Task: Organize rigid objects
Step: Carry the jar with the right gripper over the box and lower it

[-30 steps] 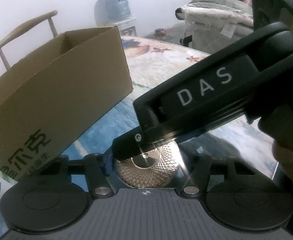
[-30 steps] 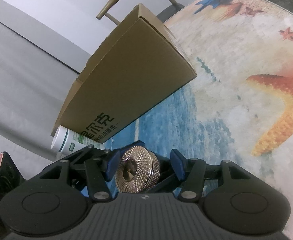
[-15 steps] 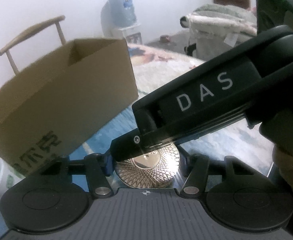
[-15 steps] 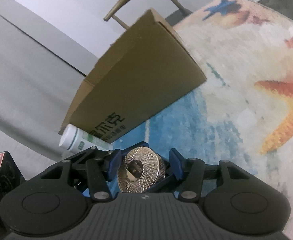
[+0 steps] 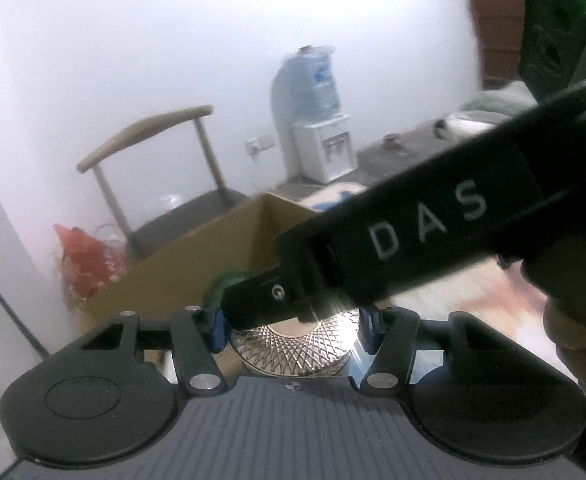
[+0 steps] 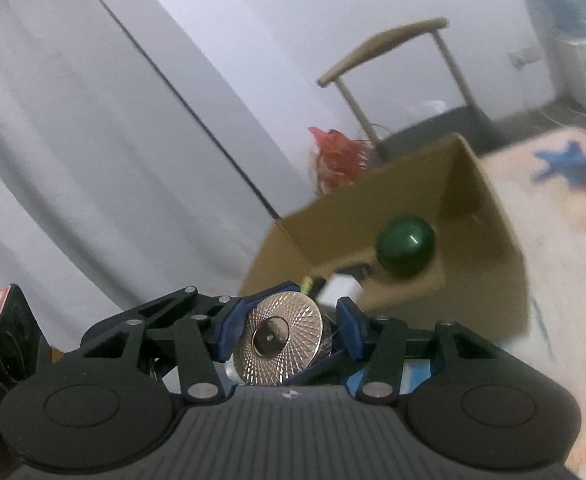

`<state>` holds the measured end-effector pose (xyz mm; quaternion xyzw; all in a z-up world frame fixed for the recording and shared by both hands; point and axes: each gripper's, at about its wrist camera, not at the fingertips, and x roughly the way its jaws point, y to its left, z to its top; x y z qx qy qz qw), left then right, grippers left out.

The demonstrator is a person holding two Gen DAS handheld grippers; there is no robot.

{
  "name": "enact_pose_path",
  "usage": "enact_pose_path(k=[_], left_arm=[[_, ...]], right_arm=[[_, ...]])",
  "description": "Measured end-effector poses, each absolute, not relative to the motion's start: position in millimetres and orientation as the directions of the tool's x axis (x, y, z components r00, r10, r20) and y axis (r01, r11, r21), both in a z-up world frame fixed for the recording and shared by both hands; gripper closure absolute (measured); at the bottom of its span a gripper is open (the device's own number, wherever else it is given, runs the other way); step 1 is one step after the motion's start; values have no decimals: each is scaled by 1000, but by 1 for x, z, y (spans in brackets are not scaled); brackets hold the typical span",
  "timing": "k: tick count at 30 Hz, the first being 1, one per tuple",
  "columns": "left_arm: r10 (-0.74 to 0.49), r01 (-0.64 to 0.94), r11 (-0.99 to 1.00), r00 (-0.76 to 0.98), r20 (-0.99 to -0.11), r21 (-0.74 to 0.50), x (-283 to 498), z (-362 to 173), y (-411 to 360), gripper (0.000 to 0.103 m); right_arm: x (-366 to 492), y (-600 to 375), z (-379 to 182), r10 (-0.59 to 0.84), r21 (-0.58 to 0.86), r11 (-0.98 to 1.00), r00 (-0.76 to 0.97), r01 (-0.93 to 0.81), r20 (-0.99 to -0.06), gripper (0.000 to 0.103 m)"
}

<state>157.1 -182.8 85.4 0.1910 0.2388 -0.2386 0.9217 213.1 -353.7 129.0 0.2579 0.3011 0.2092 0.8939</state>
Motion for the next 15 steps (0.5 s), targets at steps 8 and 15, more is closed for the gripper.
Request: enact_pose_path(k=[8, 15], left_arm=[[-301, 491, 871, 577, -759, 28, 283, 74, -170, 45], [-241, 411, 909, 380, -893, -70, 288, 27, -160, 45]], right_arm=[[336, -347, 107, 577, 610, 775, 577, -165, -578, 49], [397, -350, 48, 617, 657, 752, 401, -46, -677, 49]])
